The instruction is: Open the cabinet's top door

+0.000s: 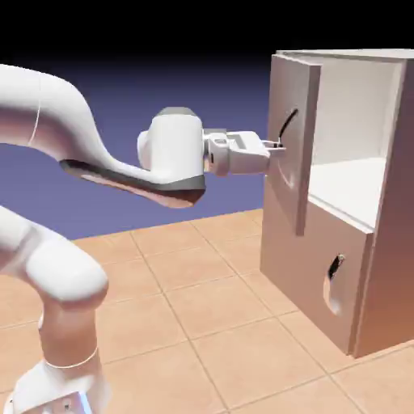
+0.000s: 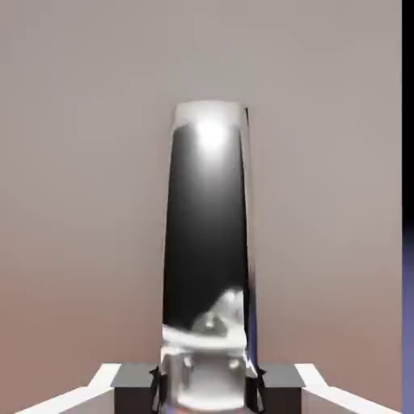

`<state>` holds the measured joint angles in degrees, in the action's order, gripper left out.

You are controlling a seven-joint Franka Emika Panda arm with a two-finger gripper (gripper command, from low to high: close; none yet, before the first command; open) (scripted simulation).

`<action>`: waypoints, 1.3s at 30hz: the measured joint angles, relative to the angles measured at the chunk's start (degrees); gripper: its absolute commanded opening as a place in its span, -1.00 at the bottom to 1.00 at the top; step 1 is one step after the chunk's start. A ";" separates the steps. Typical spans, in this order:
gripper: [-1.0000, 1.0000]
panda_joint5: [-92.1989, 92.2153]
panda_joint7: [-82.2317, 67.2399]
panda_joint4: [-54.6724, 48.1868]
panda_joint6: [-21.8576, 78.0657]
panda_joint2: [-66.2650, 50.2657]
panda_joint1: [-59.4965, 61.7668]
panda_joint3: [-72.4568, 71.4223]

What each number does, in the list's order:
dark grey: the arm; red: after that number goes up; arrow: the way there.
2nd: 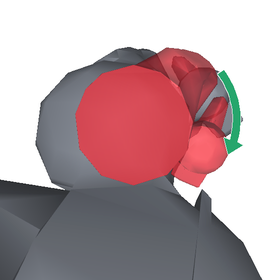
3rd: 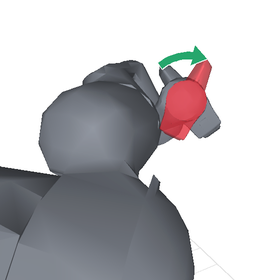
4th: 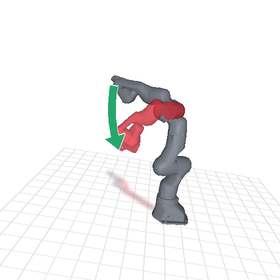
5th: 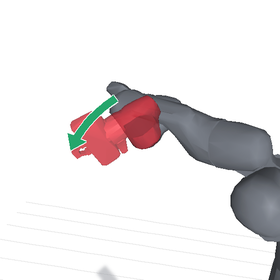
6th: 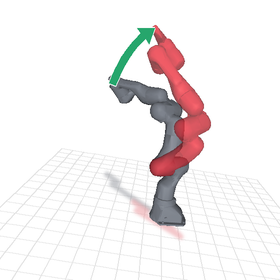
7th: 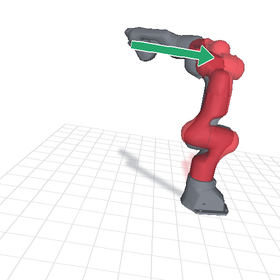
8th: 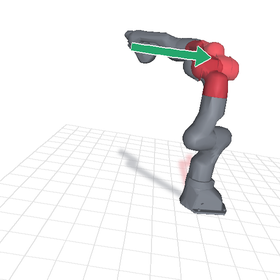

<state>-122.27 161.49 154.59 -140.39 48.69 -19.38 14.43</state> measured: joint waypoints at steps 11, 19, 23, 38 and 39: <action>-1.00 27.40 -8.89 6.47 19.29 7.45 -0.58 -19.63; -1.00 46.26 -10.08 2.69 37.48 3.91 -2.50 -36.11; -1.00 53.99 -9.23 -2.31 47.09 -0.93 -1.41 -44.41; -1.00 67.47 -0.41 -30.38 82.44 -26.75 16.46 -75.54; -1.00 67.52 0.41 -32.00 84.45 -28.51 17.94 -77.62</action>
<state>-54.75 161.90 122.59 -55.94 20.18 -1.44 -63.19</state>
